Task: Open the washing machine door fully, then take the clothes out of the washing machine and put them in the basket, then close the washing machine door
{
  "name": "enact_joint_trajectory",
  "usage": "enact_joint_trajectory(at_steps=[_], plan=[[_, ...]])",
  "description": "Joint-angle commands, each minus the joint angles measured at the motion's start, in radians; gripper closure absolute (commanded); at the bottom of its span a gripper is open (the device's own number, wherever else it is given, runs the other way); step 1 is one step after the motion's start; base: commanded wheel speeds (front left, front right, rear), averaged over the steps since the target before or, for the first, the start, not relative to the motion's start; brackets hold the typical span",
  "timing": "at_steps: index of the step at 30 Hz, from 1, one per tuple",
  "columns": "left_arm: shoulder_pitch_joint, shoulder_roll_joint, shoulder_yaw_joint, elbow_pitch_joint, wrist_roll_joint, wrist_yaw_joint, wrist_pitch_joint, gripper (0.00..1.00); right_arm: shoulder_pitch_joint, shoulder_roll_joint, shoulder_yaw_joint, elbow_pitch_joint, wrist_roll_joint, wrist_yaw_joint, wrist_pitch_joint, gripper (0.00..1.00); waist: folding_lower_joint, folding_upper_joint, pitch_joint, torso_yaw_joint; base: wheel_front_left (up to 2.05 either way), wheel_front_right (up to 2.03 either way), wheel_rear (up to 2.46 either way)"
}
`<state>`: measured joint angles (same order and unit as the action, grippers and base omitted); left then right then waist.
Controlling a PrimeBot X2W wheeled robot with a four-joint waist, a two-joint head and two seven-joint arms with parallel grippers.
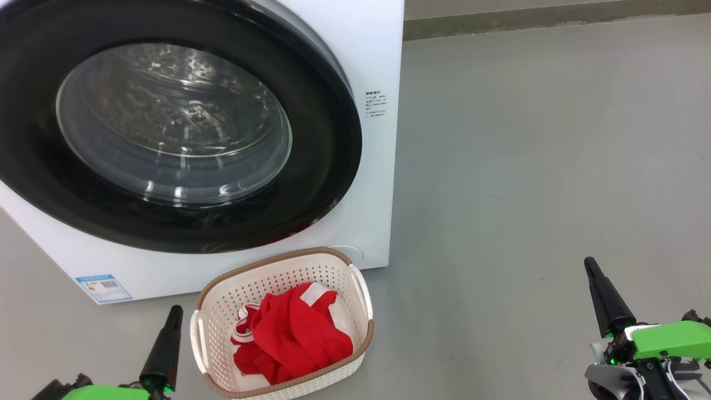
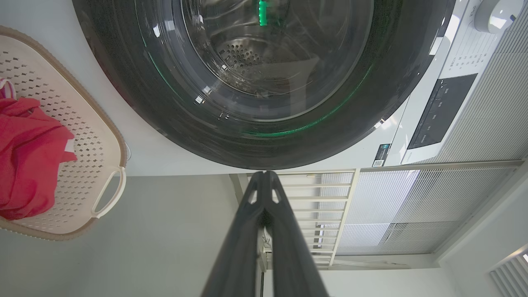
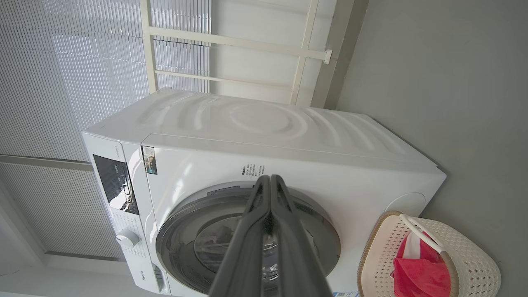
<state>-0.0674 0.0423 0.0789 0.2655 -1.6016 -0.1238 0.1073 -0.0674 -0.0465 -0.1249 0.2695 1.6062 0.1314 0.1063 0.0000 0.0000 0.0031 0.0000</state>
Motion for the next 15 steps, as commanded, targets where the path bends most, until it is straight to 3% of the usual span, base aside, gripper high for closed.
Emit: enact_joint_trajectory(at_steps=[1,15], plan=[[-0.041,0.008,0.035,-0.020,-0.007,-0.007,0.006,1.00,-0.040,-0.005,0.011,-0.025,0.003,-0.001,0.007,1.00,0.0000,0.0000,0.000,0.000,0.00,0.00,0.00],[-0.041,0.008,0.035,-0.020,-0.007,-0.007,0.006,1.00,-0.040,-0.004,0.011,-0.025,0.002,-0.001,0.007,1.00,0.0000,0.0000,0.000,0.000,0.00,0.00,0.00]])
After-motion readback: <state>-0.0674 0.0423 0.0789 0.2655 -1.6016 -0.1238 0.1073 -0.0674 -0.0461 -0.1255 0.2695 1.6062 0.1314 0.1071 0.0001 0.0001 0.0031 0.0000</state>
